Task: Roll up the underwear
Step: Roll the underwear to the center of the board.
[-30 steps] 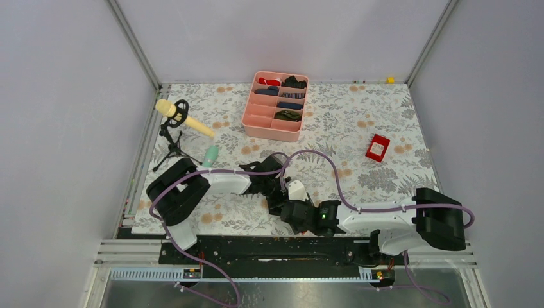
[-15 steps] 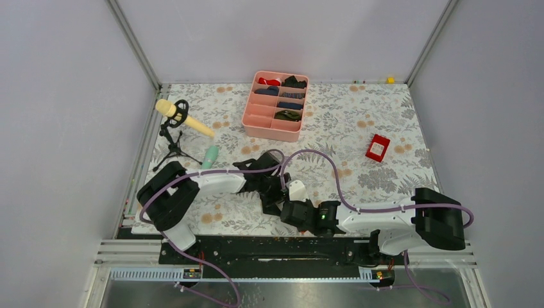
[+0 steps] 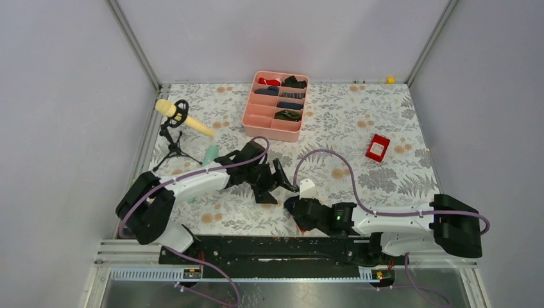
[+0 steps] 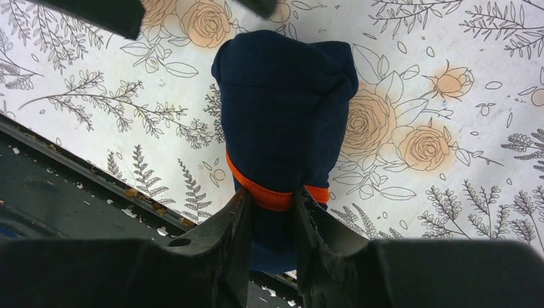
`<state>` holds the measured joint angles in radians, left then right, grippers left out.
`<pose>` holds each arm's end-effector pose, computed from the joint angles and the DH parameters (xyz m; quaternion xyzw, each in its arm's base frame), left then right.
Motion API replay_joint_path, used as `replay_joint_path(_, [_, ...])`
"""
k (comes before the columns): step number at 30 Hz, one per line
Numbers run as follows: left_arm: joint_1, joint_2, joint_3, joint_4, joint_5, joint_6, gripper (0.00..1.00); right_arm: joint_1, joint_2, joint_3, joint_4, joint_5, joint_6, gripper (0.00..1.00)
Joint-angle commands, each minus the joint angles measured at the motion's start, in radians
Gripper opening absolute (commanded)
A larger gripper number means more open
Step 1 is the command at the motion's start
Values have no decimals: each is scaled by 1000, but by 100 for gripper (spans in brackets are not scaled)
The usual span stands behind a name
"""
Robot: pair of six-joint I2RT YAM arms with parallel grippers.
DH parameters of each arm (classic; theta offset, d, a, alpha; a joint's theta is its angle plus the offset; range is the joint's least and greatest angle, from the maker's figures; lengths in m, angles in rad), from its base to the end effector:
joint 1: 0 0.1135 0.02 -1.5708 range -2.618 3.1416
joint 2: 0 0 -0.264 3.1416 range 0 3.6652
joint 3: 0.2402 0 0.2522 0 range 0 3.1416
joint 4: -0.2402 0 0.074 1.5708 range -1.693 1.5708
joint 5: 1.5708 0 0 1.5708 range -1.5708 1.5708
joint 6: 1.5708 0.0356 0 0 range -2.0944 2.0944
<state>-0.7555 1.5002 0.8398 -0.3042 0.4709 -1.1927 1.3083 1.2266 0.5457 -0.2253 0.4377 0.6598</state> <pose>0.2014 -0.2119 0.1871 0.1333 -0.9211 0.3652 0.0211 0.0728 0.2129 0.1708 -0.2268 0.8972 0.1515 0.3472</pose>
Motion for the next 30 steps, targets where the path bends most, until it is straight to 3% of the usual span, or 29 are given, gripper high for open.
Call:
replay_joint_path(1, [7, -66, 13, -33, -26, 18, 82, -52, -25, -58, 8, -74, -13, 3])
replay_joint_path(11, [37, -115, -29, -43, -21, 57, 80, -187, -87, -111, 92, -273, -89, 3])
replay_joint_path(17, [21, -56, -34, -51, 37, 91, 76, -253, -91, -107, 98, -349, -143, 3])
replay_joint_path(23, [-7, -15, -75, 112, 49, -40, 64, -261, -72, -100, 99, -360, -154, 3])
replay_joint_path(27, [-12, 35, -176, 406, 68, -202, 57, -262, -78, -105, 103, -357, -153, 3])
replay_joint_path(30, [-22, 93, -165, 454, 80, -229, 54, -267, -84, -112, 103, -361, -149, 3])
